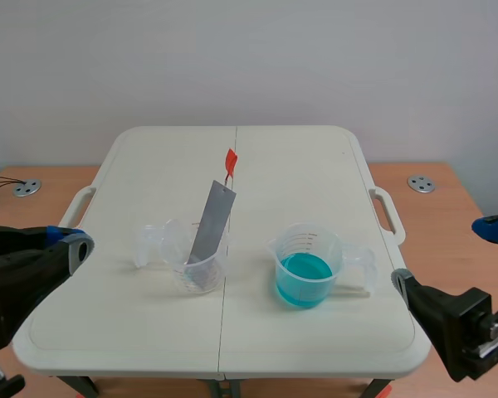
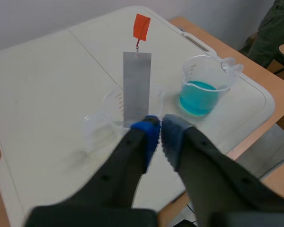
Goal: Hold the metal plate by the orange handle, dip it into the blue solution, take it out and point at it, then put the plate back in the beaker on the left.
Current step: 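Lift the metal plate out of the left beaker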
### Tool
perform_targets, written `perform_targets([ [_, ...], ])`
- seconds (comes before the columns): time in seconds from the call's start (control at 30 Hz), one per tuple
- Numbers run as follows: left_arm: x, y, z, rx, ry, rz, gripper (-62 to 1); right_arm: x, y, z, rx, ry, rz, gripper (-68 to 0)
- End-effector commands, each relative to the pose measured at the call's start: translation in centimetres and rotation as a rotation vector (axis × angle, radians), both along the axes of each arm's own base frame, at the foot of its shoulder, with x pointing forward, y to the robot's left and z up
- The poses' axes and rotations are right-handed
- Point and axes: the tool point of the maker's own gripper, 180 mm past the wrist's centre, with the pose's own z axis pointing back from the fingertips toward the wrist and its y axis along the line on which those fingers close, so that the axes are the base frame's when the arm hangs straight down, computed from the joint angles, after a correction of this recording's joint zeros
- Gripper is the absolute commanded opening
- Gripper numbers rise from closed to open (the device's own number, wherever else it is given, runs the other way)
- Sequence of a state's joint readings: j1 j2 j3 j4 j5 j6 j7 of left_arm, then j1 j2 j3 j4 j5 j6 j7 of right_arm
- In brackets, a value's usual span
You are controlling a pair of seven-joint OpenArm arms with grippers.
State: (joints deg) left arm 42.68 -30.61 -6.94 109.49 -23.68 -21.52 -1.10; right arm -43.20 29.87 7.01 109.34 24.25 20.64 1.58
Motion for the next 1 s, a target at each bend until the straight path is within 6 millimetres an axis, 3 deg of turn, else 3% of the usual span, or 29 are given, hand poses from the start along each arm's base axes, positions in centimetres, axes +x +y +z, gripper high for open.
perform_targets([
  [0.0, 0.1, -0.2, 0.4, -0.024, -0.011, 0.004, -59.2, 0.5, 0.4, 1.1, 0.014, -0.041, 0.01, -1.2],
  [0.17, -0.3, -0.1, 0.1, -0.021, 0.005, 0.005, -59.2, 0.5, 0.4, 1.1, 0.014, -0.041, 0.01, -1.2],
  [0.27, -1.2, 0.5, -1.1, 0.034, 0.041, 0.013, -59.2, 0.5, 0.4, 1.1, 0.015, -0.041, 0.01, -1.2],
  [0.53, -7.7, 1.9, -6.6, 0.214, 0.289, -0.023, -59.2, 0.7, 0.9, 1.5, 0.039, -0.048, 0.035, -1.2],
  [0.7, -11.7, 3.2, -9.6, 0.29, 0.452, -0.034, -59.2, 1.9, 1.5, 2.4, 0.067, -0.087, 0.042, -1.2],
  [0.97, -15.2, 6.1, -13.2, 0.344, 0.603, 0.006, -59.2, 3.3, 3.9, 1.5, 0.127, -0.085, 0.093, -1.2],
])
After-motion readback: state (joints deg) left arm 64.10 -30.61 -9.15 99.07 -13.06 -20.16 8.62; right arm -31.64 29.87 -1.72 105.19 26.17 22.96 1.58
